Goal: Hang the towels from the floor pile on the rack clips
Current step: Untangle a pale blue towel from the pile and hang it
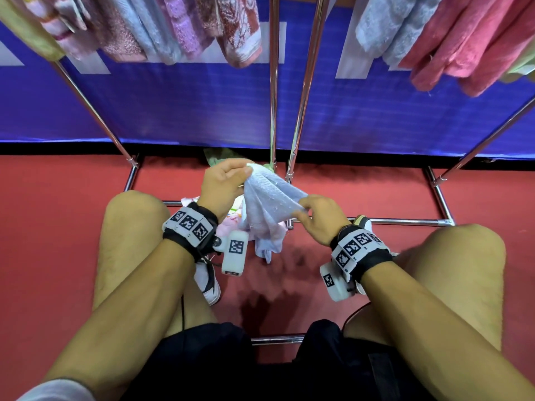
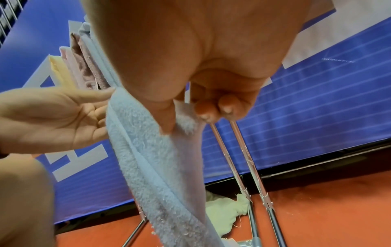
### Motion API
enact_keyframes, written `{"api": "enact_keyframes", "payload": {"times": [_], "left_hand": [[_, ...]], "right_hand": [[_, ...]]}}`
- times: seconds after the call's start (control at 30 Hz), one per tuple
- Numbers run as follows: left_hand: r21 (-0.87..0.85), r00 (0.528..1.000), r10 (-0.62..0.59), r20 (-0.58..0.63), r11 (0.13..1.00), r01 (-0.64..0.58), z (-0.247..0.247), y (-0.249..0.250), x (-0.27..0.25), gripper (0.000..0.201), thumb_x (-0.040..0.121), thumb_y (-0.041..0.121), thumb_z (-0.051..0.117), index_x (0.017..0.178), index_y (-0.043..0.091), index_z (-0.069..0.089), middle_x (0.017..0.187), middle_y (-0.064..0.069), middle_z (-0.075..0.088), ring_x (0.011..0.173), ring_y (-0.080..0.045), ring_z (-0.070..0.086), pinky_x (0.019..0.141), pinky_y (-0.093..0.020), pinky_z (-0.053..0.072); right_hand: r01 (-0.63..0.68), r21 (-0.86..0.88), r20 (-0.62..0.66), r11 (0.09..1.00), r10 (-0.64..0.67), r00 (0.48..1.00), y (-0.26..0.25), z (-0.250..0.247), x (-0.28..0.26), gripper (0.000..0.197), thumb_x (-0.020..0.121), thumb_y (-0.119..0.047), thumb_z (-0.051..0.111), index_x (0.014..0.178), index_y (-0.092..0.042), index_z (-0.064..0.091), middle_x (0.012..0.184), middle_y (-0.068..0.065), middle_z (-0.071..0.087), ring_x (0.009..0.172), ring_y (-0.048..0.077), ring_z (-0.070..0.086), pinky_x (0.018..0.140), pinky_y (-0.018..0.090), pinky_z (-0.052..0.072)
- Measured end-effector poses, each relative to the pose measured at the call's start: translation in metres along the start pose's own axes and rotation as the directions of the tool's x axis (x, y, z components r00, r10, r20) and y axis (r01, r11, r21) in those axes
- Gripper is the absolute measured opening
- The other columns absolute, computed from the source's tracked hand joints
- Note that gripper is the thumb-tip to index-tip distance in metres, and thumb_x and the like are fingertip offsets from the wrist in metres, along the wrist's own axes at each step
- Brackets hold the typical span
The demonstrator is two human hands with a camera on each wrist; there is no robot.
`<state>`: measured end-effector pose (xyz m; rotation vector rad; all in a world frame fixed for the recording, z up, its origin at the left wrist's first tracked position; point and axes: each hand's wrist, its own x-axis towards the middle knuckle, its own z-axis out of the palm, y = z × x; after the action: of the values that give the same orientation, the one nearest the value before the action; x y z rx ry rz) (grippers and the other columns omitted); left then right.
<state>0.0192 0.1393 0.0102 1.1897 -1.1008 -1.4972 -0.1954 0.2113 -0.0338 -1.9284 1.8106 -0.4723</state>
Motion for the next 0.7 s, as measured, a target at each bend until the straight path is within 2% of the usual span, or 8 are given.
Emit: {"api": "enact_keyframes", "payload": {"times": [0.07,0.17,0.2,0.27,0.37,0.47,0.6,0.7], "left_hand": [[0.008,0.999,0.005,-0.037,1.000,-0.005,-0.004,0.001,0.002,0.017,0.093,-0.002,0.058,0.091,0.012,0.068,0.079,-0.002,0.073,0.073,-0.011,0.067,0.068,-0.025,0.056],[0.037,0.999,0.009,-0.053,0.999,-0.007,-0.005,0.002,0.002,0.020,0.091,-0.006,0.059,0.090,0.011,0.070,0.077,0.000,0.073,0.072,-0.009,0.068,0.066,-0.023,0.055],[0.054,0.998,0.015,-0.055,0.998,-0.012,-0.004,0.003,0.001,0.021,0.090,-0.007,0.059,0.089,0.011,0.070,0.073,0.002,0.073,0.069,-0.007,0.068,0.064,-0.021,0.055],[0.092,0.998,0.024,-0.063,0.996,-0.018,-0.004,0.001,0.000,0.017,0.088,-0.010,0.060,0.095,0.002,0.070,0.071,0.001,0.071,0.064,-0.004,0.066,0.062,-0.019,0.055],[0.204,1.000,0.007,0.022,0.979,-0.011,-0.003,-0.006,-0.001,0.022,0.085,-0.009,0.067,0.107,-0.005,0.066,0.082,-0.010,0.069,0.065,-0.004,0.066,0.065,-0.020,0.056],[0.322,0.983,-0.056,0.173,0.947,-0.002,0.001,-0.014,-0.005,0.021,0.086,-0.005,0.068,0.106,0.003,0.066,0.087,-0.014,0.069,0.073,-0.009,0.065,0.073,-0.024,0.058],[0.367,0.976,-0.070,0.205,0.930,-0.011,0.005,-0.016,-0.005,0.014,0.091,0.000,0.064,0.095,0.013,0.064,0.088,-0.017,0.067,0.083,-0.023,0.062,0.085,-0.040,0.055],[0.380,0.981,-0.039,0.191,0.924,-0.037,0.006,-0.015,-0.003,0.013,0.092,0.000,0.062,0.088,0.013,0.062,0.076,-0.011,0.061,0.074,-0.022,0.059,0.075,-0.029,0.057]], "right_hand": [[0.056,0.016,-0.191,0.998,-0.052,0.980,0.001,-0.004,0.000,0.017,0.089,-0.022,0.062,0.074,-0.017,0.060,0.073,-0.002,0.050,0.073,0.030,0.054,0.064,0.033,0.034],[0.128,0.082,-0.453,0.988,-0.078,0.888,0.000,-0.011,-0.001,0.003,0.084,-0.014,0.069,0.087,-0.012,0.069,0.075,0.001,0.054,0.067,0.021,0.053,0.064,0.032,0.042],[0.139,0.104,-0.494,0.985,-0.070,0.867,0.000,-0.013,-0.001,0.009,0.084,-0.014,0.071,0.093,-0.013,0.070,0.078,0.001,0.057,0.066,0.017,0.051,0.065,0.032,0.045],[0.080,0.159,-0.473,0.984,0.004,0.881,0.001,-0.015,0.000,0.028,0.084,-0.017,0.072,0.111,-0.015,0.067,0.085,0.001,0.062,0.071,0.011,0.050,0.071,0.033,0.048],[-0.149,0.141,-0.320,0.979,0.187,0.929,0.009,-0.018,0.001,0.045,0.086,-0.024,0.068,0.129,-0.017,0.058,0.103,0.008,0.068,0.089,0.025,0.060,0.084,0.035,0.047],[-0.254,0.024,-0.259,0.967,0.251,0.932,0.013,-0.020,0.003,0.019,0.091,-0.024,0.061,0.105,-0.015,0.071,0.093,0.011,0.061,0.094,0.036,0.059,0.075,0.035,0.041],[-0.209,0.016,-0.316,0.978,0.203,0.927,0.015,-0.021,0.002,0.017,0.088,-0.013,0.058,0.095,-0.013,0.074,0.083,0.007,0.047,0.085,0.035,0.054,0.068,0.032,0.037],[-0.091,0.072,-0.435,0.993,0.114,0.893,0.015,-0.017,0.000,0.021,0.082,-0.004,0.062,0.095,-0.013,0.076,0.089,0.005,0.047,0.089,0.032,0.051,0.077,0.027,0.036]]}}
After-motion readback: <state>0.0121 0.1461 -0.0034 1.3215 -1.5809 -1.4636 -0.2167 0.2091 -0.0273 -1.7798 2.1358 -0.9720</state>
